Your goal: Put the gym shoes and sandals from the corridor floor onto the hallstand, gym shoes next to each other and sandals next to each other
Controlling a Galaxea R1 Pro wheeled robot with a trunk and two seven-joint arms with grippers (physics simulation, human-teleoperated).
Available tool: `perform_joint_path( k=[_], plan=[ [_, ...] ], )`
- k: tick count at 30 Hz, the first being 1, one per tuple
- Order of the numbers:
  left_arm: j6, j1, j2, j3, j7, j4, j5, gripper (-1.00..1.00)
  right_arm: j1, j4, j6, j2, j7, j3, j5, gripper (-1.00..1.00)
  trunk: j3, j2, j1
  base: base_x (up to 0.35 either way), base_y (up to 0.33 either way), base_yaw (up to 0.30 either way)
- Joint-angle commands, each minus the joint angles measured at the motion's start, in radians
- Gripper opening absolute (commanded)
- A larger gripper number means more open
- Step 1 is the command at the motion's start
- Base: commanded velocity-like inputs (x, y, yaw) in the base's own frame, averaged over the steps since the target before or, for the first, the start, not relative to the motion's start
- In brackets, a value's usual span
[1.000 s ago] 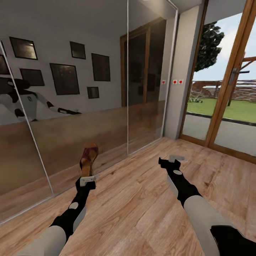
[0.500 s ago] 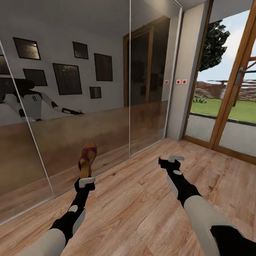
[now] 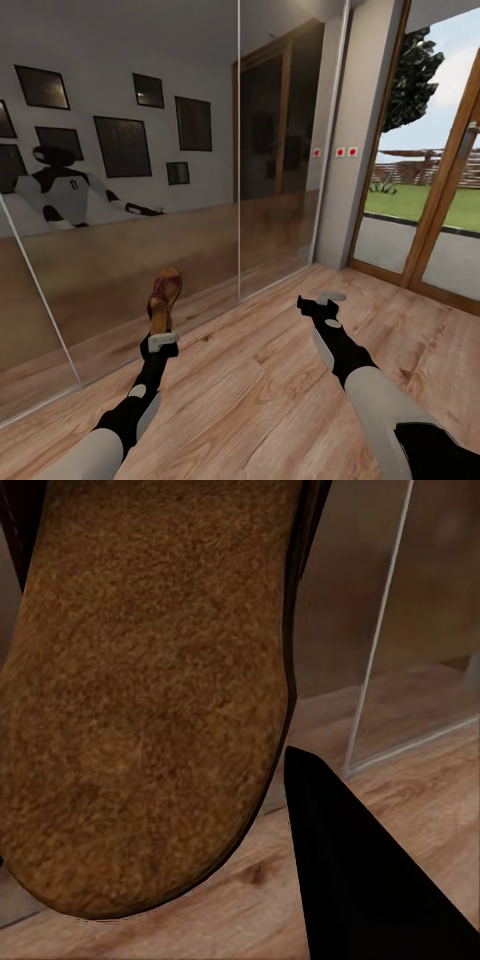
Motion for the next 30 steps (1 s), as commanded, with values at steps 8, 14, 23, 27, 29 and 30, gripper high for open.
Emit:
perform_joint_path(
  k=[8,14,23,27,29,30],
  plan=[
    [-0.003,-0.001,0.0,-0.002,0.002,0.002,0.004,-1.0,0.0,0.001,0.0,0.0,-0.001,-0.001,-0.008,1.0,-0.006,0.0,0.0,0.142,-0.072,0.251],
    [-0.003,-0.001,0.0,-0.002,0.002,0.002,0.003,-1.0,0.0,0.001,0.0,0.0,-0.001,-0.002,-0.008,1.0,-0.008,0.0,0.0,0.012,-0.004,0.283],
    [-0.003,-0.001,0.0,-0.002,0.002,0.001,0.003,-1.0,0.0,0.0,0.0,0.0,-0.001,-0.001,-0.007,1.0,-0.011,0.0,0.0,0.001,0.0,0.287],
    [-0.002,-0.001,0.0,-0.002,0.002,0.001,0.003,-1.0,0.0,0.0,-0.001,0.0,-0.001,-0.002,-0.007,1.0,-0.011,0.0,0.0,0.0,0.0,0.29],
    [-0.003,-0.001,0.0,-0.002,0.002,0.001,0.003,-1.0,0.0,0.0,-0.001,0.0,-0.001,-0.002,-0.007,1.0,-0.011,0.0,0.0,0.0,0.0,0.29],
    [-0.003,-0.001,0.0,-0.002,0.002,0.001,0.003,-1.0,0.0,0.0,0.0,0.0,-0.001,-0.002,-0.007,1.0,-0.011,0.0,0.0,0.0,0.0,0.29]
  ],
)
